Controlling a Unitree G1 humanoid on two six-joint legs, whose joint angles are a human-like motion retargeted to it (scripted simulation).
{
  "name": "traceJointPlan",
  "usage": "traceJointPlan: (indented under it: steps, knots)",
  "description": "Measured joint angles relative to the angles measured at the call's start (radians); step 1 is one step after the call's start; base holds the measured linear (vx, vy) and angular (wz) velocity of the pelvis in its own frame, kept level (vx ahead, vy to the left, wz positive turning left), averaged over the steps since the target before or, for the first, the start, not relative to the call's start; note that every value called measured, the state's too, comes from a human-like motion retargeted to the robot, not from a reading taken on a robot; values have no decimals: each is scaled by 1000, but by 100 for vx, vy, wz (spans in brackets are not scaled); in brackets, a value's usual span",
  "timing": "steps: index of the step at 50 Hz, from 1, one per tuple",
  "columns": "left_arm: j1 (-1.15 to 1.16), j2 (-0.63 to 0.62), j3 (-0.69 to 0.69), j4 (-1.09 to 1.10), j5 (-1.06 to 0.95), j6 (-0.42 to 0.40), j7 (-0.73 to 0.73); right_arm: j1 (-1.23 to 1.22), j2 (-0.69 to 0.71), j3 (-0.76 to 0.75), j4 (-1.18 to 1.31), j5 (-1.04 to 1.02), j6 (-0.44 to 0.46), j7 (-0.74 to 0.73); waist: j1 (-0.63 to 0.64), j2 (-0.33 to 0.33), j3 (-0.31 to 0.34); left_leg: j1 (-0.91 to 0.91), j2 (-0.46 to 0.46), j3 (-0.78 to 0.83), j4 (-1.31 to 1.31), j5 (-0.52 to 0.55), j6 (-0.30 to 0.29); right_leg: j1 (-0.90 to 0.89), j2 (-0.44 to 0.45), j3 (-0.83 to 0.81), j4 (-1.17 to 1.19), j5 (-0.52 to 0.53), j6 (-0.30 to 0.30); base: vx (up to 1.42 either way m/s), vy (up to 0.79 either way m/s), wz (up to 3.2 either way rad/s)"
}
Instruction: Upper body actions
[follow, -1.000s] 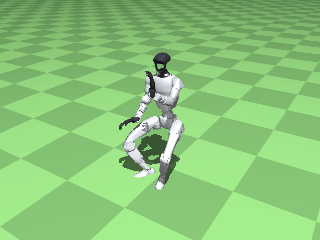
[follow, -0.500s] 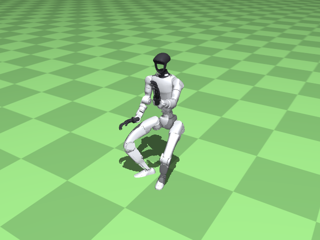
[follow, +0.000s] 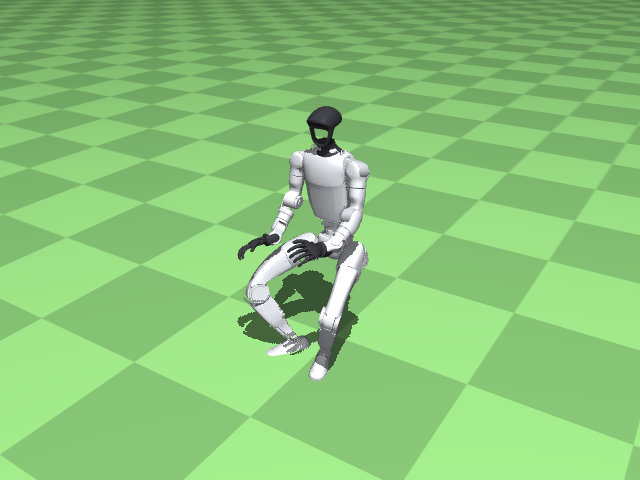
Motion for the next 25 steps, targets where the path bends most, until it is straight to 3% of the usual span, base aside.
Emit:
traceJointPlan:
  steps: [25]
  knots:
    - [162, -16, -72, 89, 52, 111, -20, 9, 1, 21, -14, 22, 4, -6, 0, -16, 9, -1, 0, -3, 0, -1, 0, 1, 2, -2, -1, 2, 2, 0, 0, 0]
